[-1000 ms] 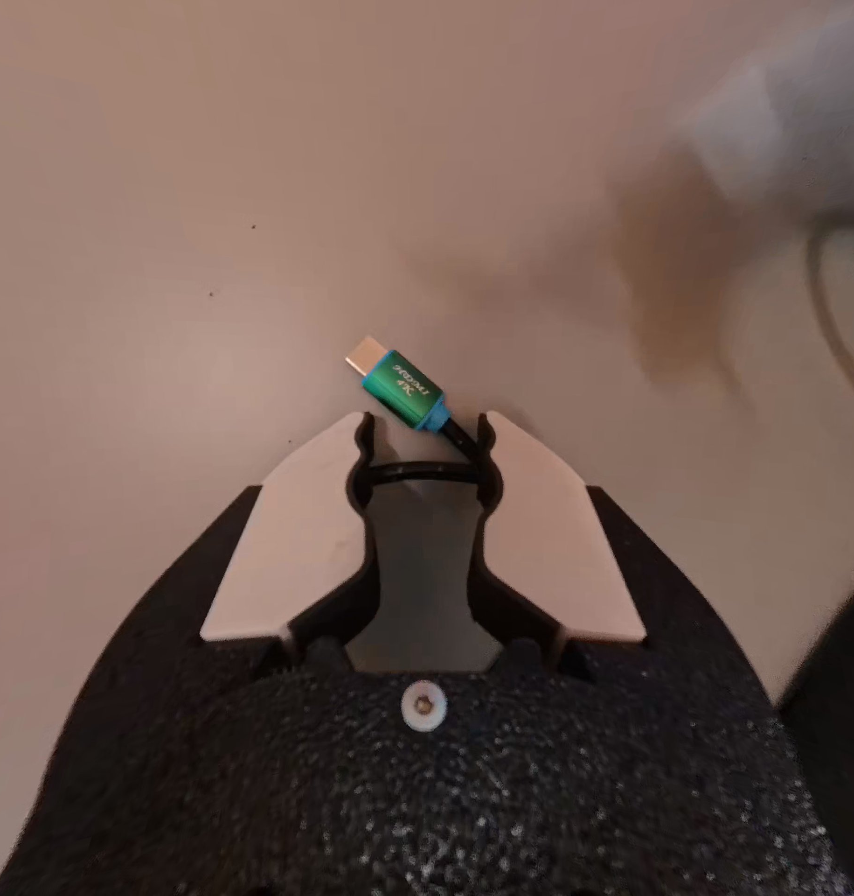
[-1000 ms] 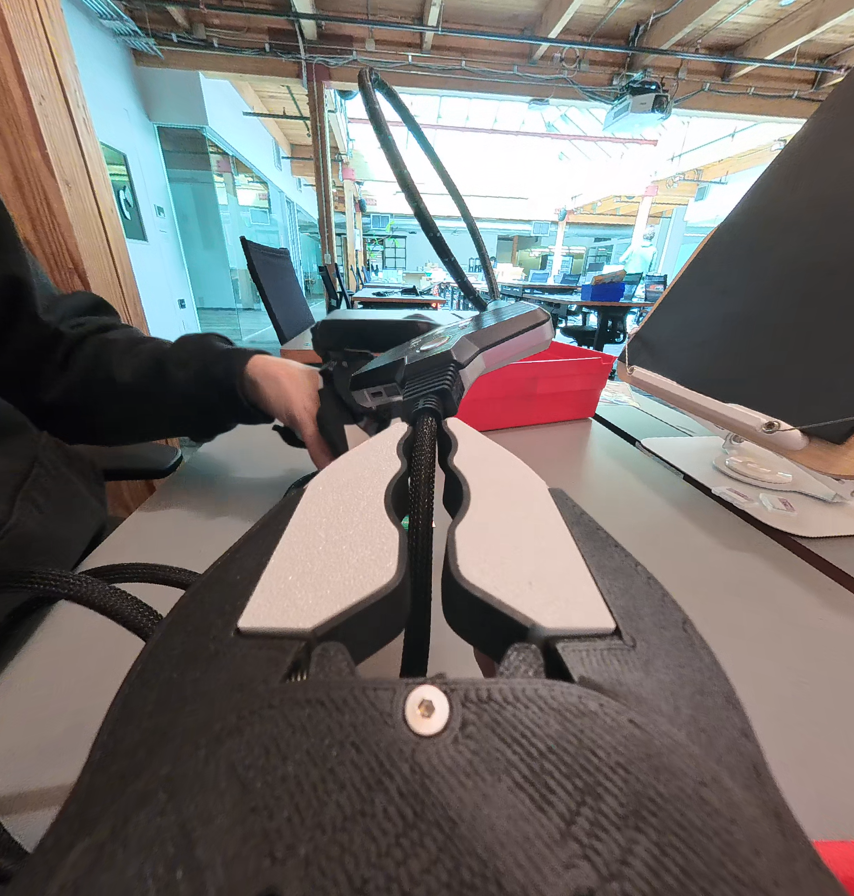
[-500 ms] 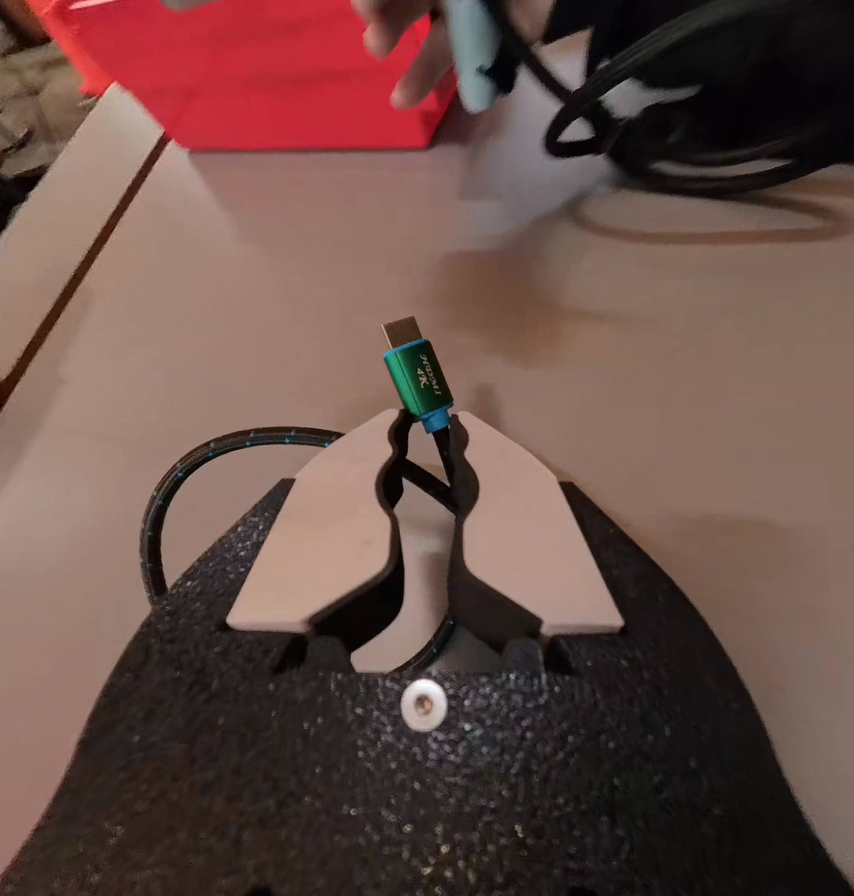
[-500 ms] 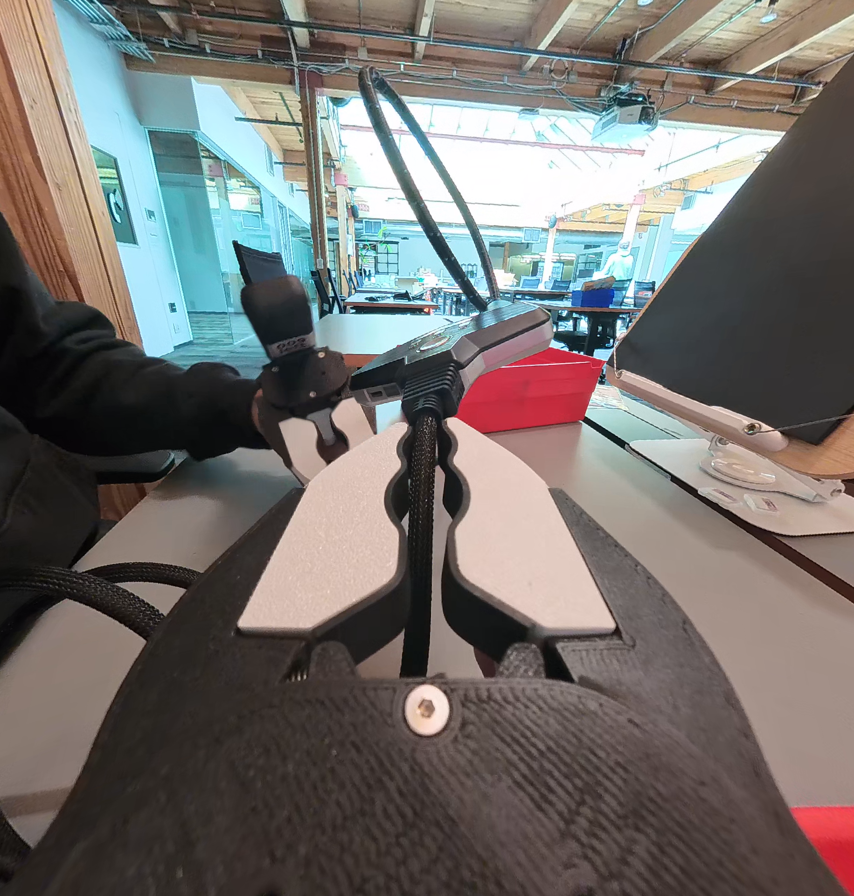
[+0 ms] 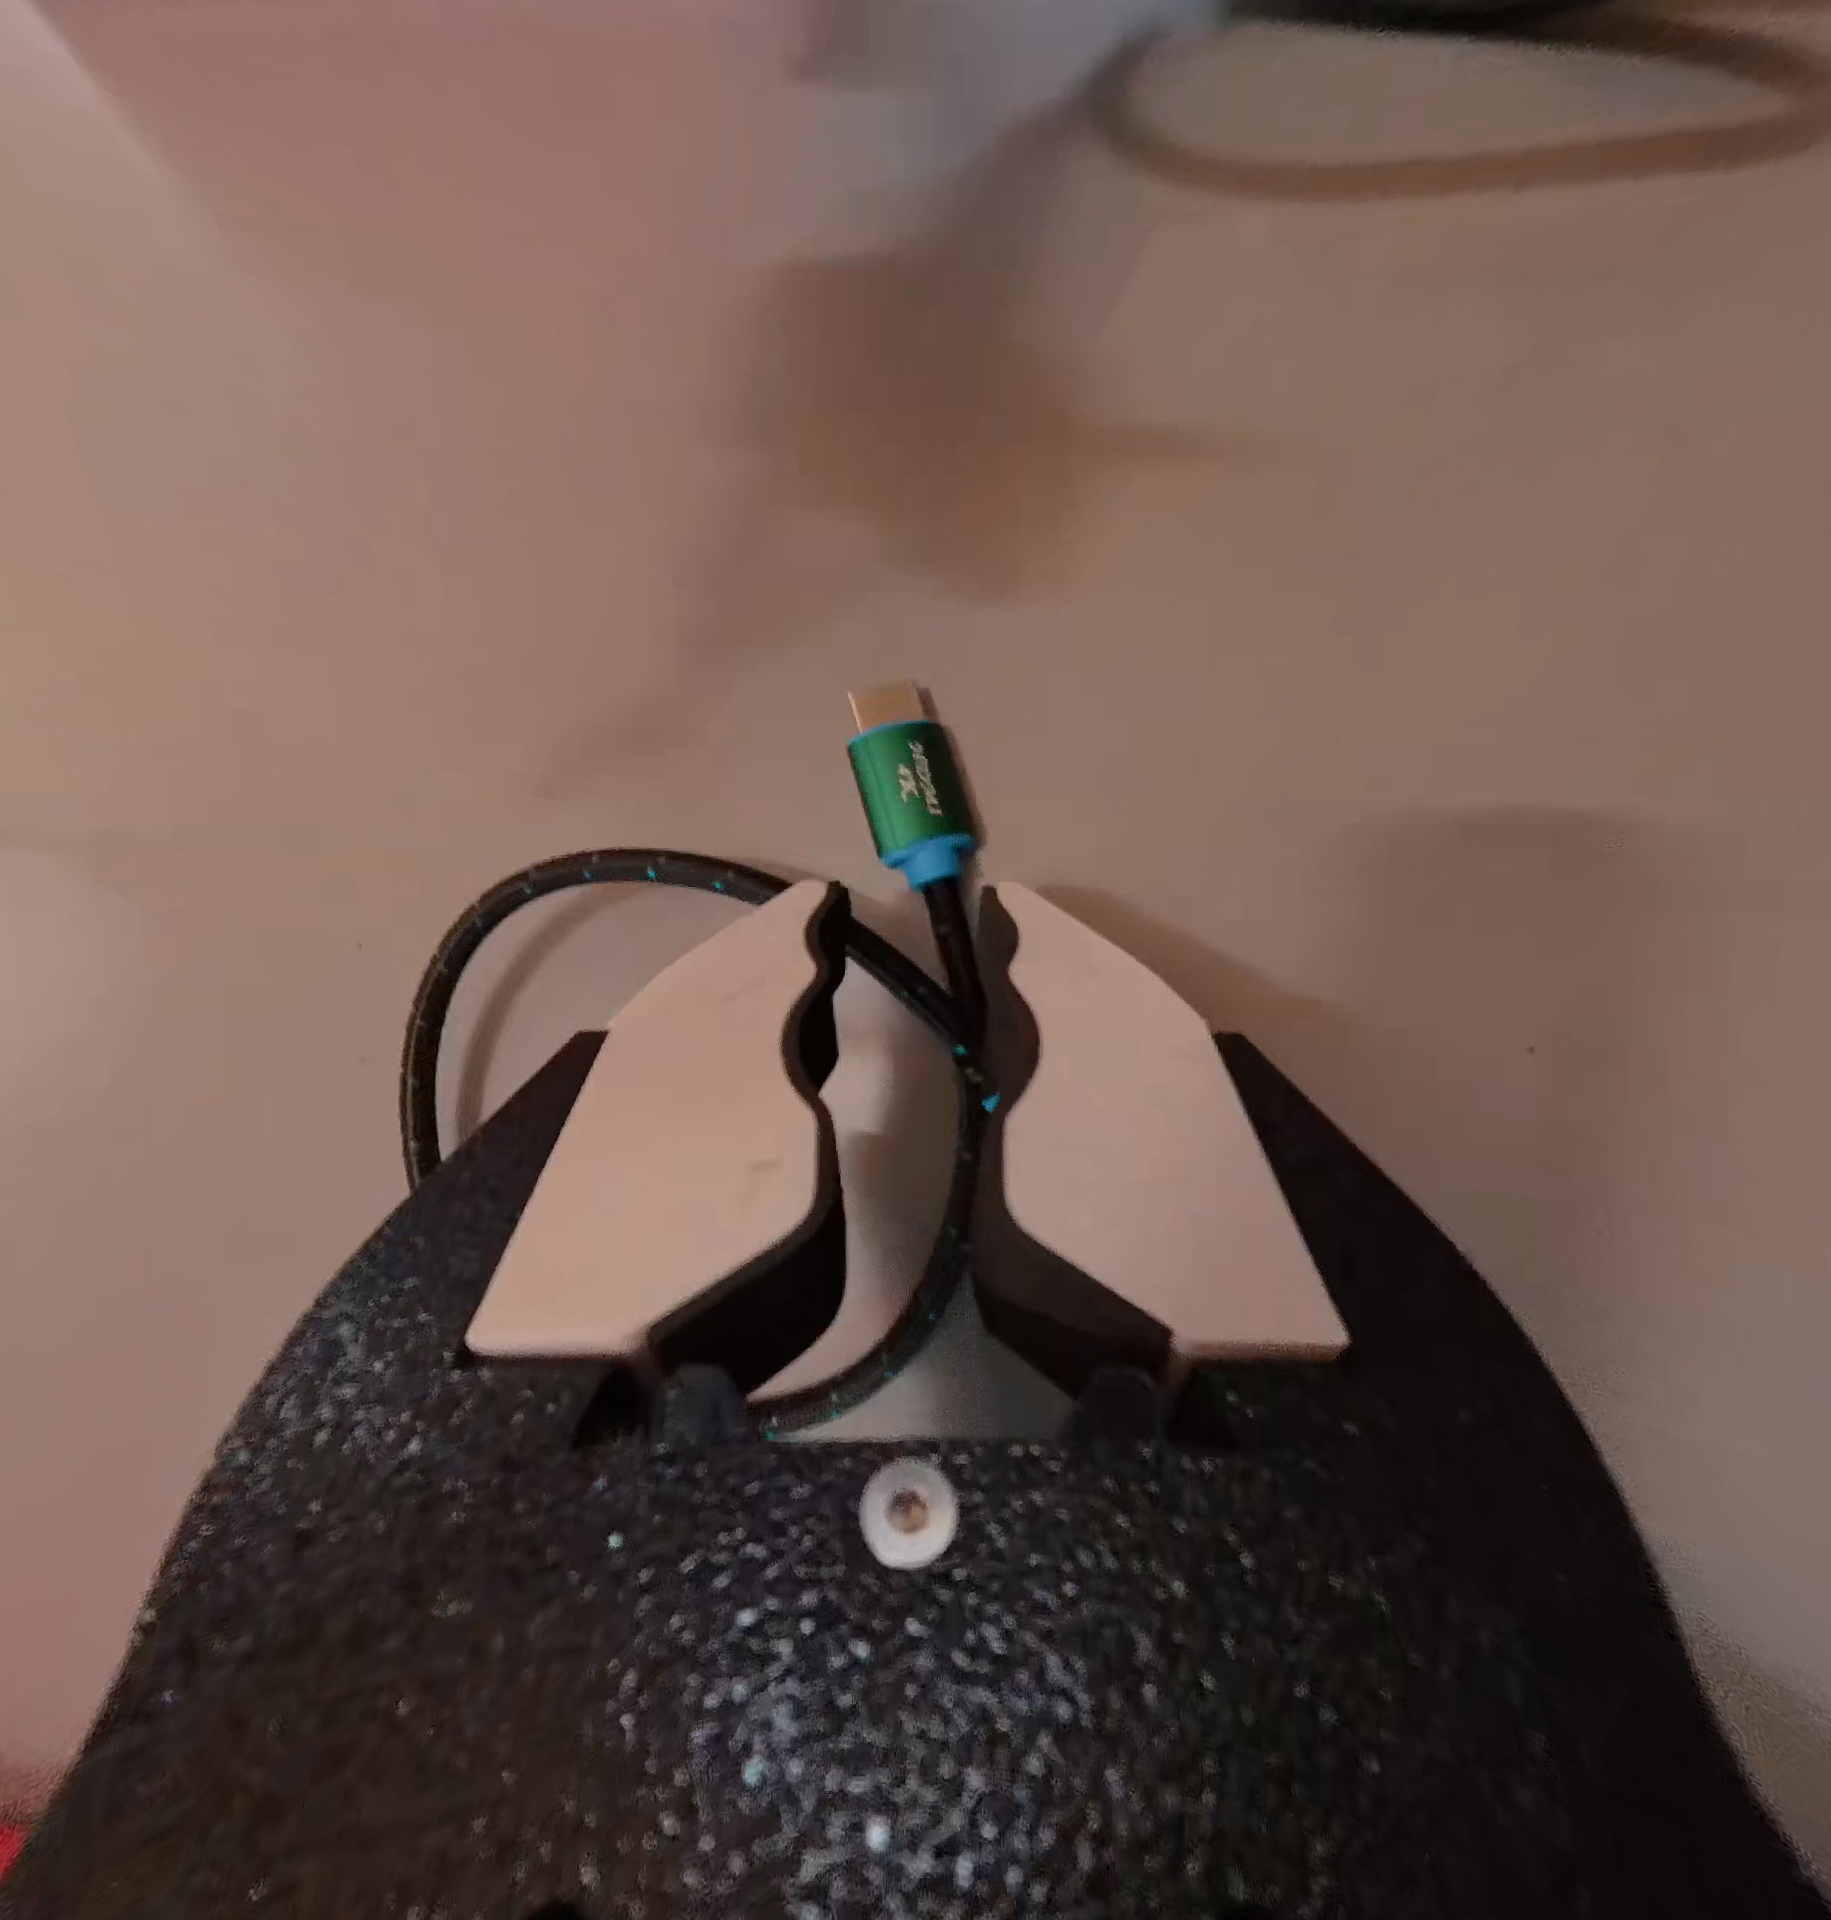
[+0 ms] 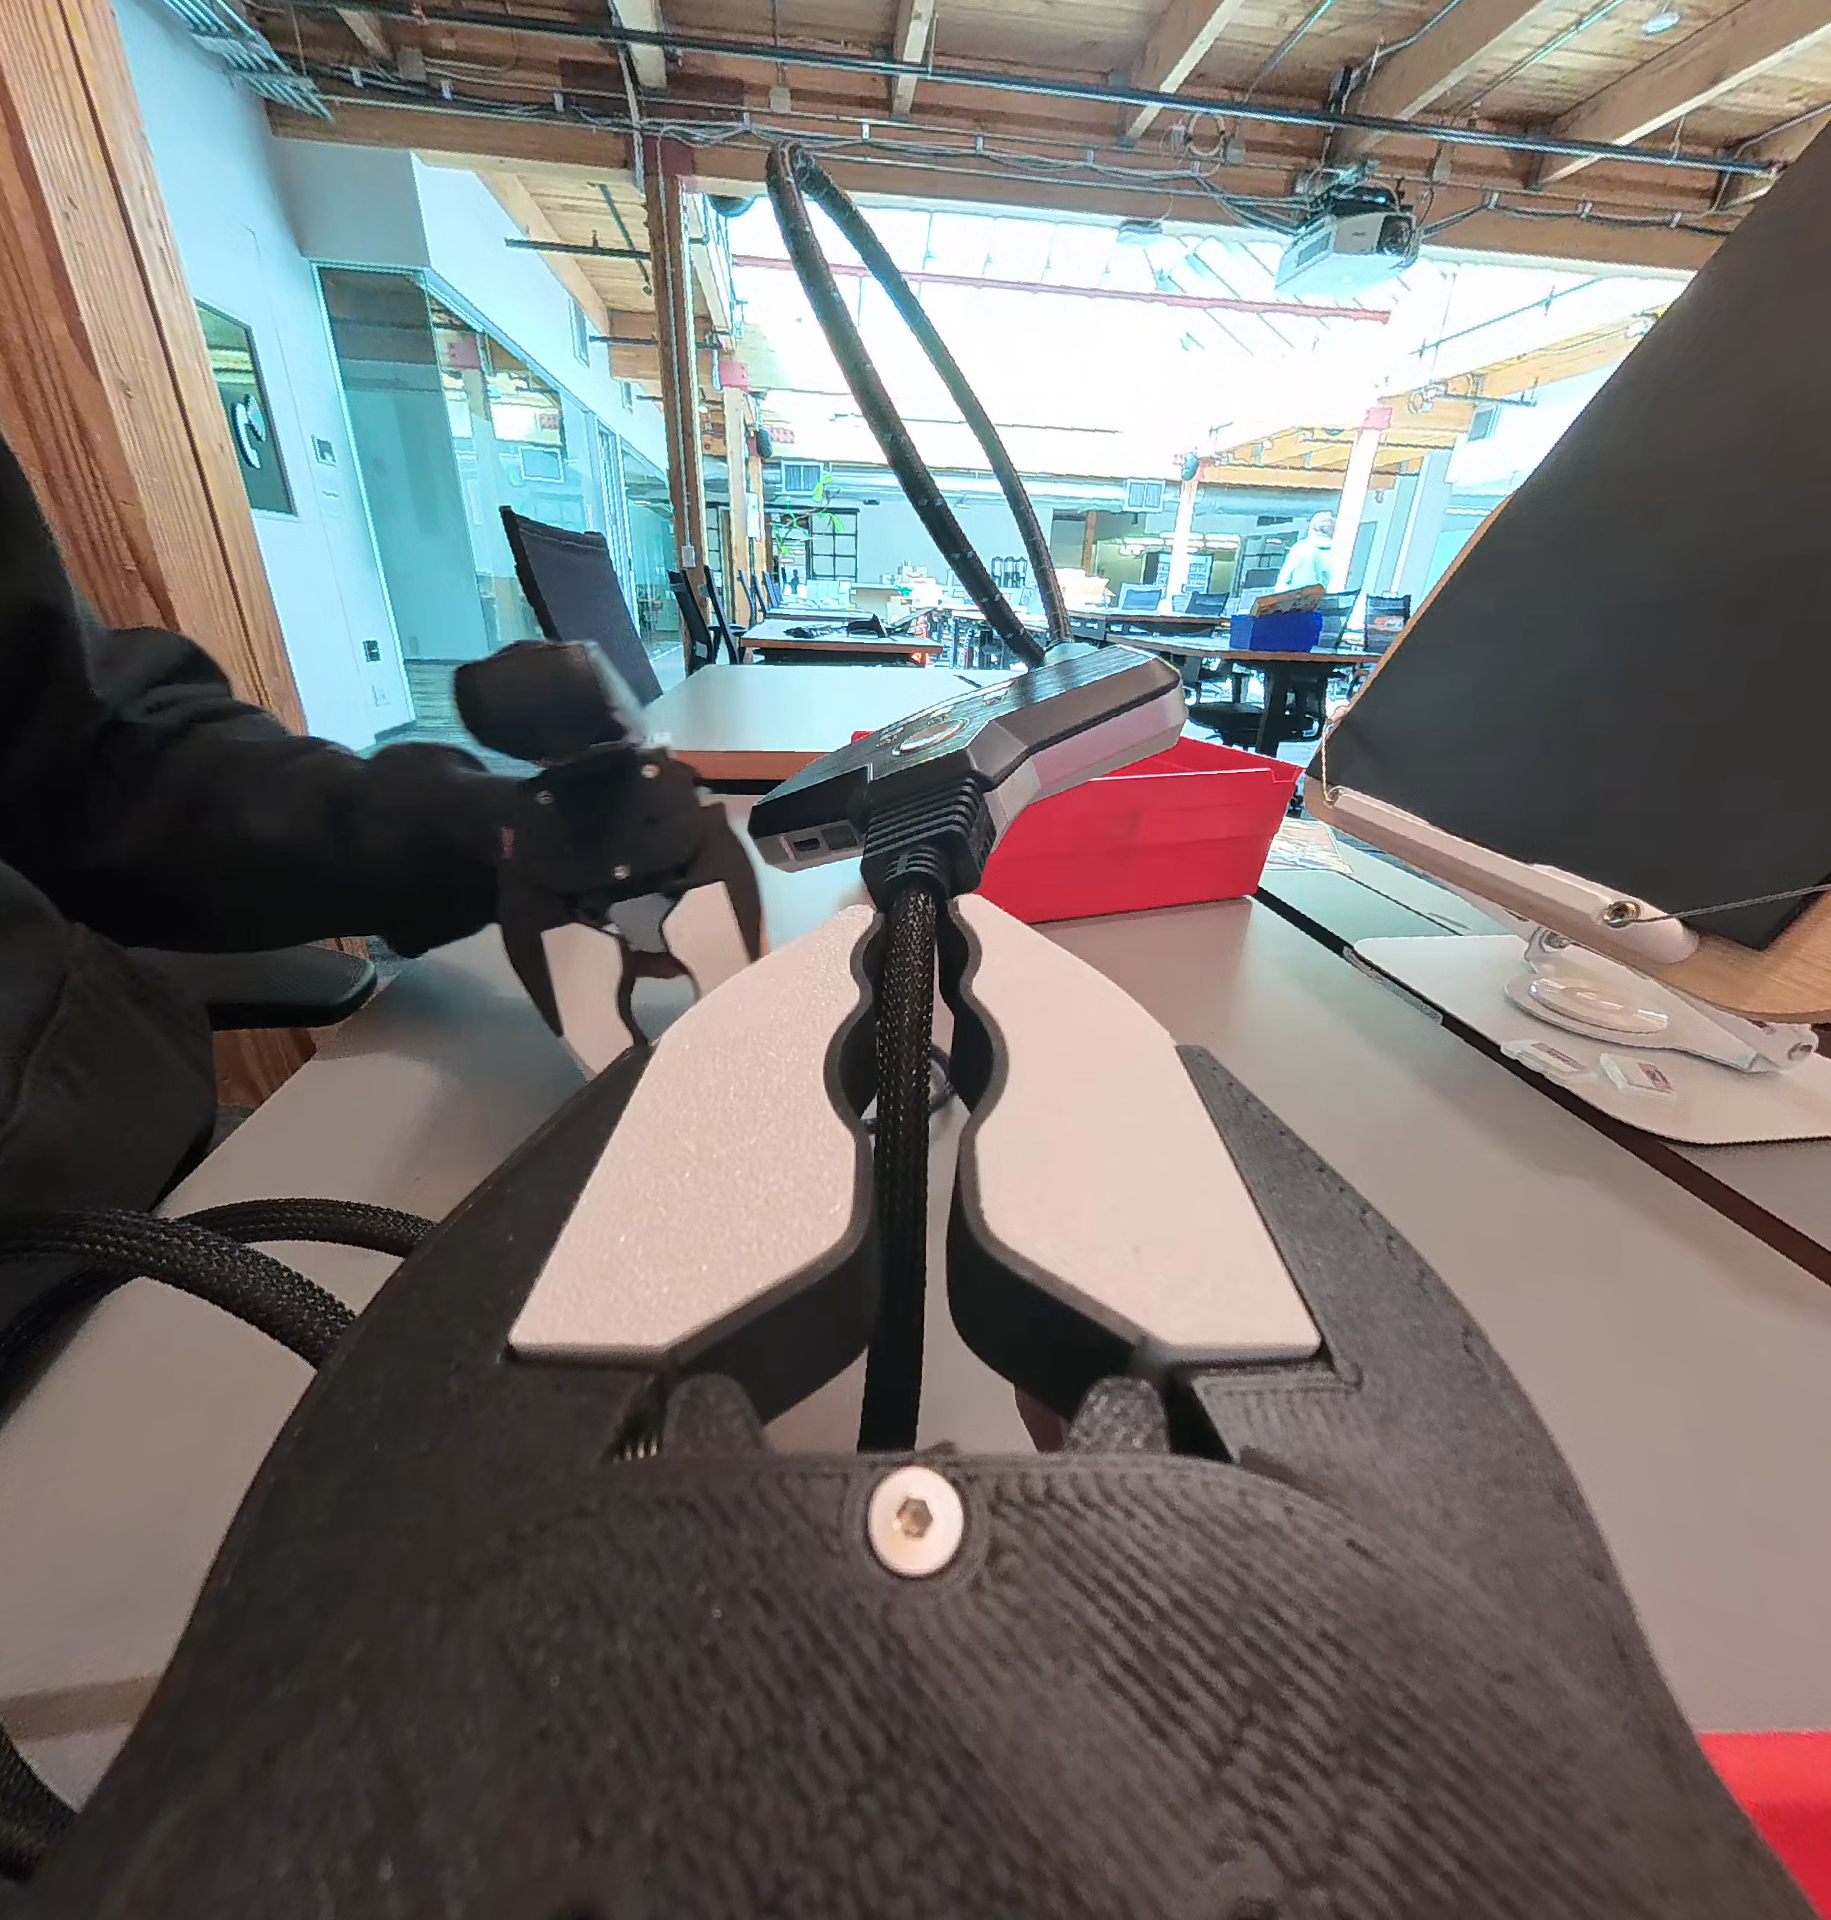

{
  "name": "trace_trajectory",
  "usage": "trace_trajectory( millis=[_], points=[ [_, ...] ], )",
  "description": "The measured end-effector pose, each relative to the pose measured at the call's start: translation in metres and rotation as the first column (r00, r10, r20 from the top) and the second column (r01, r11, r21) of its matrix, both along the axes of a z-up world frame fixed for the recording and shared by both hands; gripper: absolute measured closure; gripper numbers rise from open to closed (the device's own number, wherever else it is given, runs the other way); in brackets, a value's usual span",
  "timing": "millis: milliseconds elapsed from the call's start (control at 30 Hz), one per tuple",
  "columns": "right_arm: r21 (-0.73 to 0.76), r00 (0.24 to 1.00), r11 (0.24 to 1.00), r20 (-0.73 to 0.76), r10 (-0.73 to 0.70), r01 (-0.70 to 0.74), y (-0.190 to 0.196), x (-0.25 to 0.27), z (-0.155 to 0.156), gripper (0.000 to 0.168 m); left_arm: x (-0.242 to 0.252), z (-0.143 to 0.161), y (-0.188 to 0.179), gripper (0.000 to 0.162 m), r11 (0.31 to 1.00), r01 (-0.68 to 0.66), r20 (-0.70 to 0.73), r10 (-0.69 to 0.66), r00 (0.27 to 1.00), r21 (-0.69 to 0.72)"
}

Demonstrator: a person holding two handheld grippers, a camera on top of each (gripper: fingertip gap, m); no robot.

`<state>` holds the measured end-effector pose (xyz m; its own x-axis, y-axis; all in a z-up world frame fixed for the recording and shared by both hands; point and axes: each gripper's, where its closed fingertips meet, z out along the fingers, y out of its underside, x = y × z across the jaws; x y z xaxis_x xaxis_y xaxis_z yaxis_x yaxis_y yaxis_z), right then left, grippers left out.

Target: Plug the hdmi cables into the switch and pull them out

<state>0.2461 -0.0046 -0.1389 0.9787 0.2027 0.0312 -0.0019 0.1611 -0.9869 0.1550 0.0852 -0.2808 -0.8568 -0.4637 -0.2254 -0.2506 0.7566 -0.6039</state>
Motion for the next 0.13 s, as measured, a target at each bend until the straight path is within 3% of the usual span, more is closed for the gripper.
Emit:
trace_trajectory(
  millis=[133],
  points=[
    [-0.007,1.000,1.000,-0.001,0.006,-0.006,0.0020,-0.0010,-0.0016,0.159,-0.0115,-0.0052,0.0019,0.149,0.994,-0.063,-0.027,0.065,0.998,0.092]
  ],
)
